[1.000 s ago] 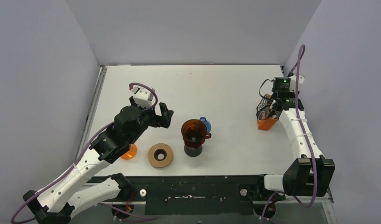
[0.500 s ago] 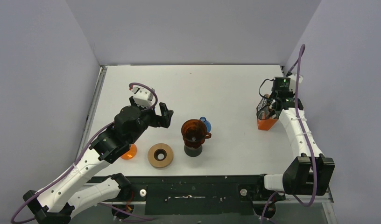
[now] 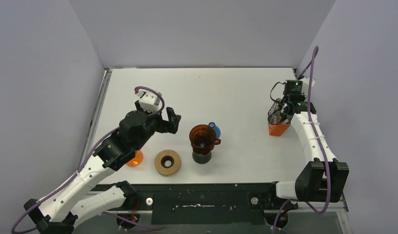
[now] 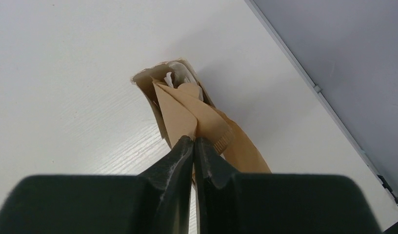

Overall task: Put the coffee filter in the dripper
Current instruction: Pick up the coffee filter from the coffee filter holder.

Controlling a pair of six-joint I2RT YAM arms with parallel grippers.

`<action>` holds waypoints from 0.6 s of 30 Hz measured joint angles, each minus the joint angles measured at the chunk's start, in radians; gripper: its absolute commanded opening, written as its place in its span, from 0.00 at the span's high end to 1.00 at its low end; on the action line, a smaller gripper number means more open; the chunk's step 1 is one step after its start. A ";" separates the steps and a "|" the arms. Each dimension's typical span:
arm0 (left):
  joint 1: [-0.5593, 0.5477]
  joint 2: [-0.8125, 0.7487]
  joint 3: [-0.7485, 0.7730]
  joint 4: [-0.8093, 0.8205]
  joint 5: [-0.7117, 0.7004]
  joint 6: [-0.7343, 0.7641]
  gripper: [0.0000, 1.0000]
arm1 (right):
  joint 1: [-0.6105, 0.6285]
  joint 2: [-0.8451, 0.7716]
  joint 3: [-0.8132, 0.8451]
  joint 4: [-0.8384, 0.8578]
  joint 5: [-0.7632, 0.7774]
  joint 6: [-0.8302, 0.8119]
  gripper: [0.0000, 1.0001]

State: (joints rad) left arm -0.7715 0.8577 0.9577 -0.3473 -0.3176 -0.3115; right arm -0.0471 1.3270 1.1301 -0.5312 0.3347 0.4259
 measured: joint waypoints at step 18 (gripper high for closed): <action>0.000 -0.006 0.000 0.000 -0.002 0.000 0.11 | 0.000 -0.018 0.004 0.006 -0.058 0.006 1.00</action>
State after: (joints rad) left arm -0.7719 0.8520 0.9577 -0.3473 -0.3191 -0.3115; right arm -0.0471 1.3087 1.1339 -0.5251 0.2768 0.4316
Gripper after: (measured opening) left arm 0.888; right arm 0.022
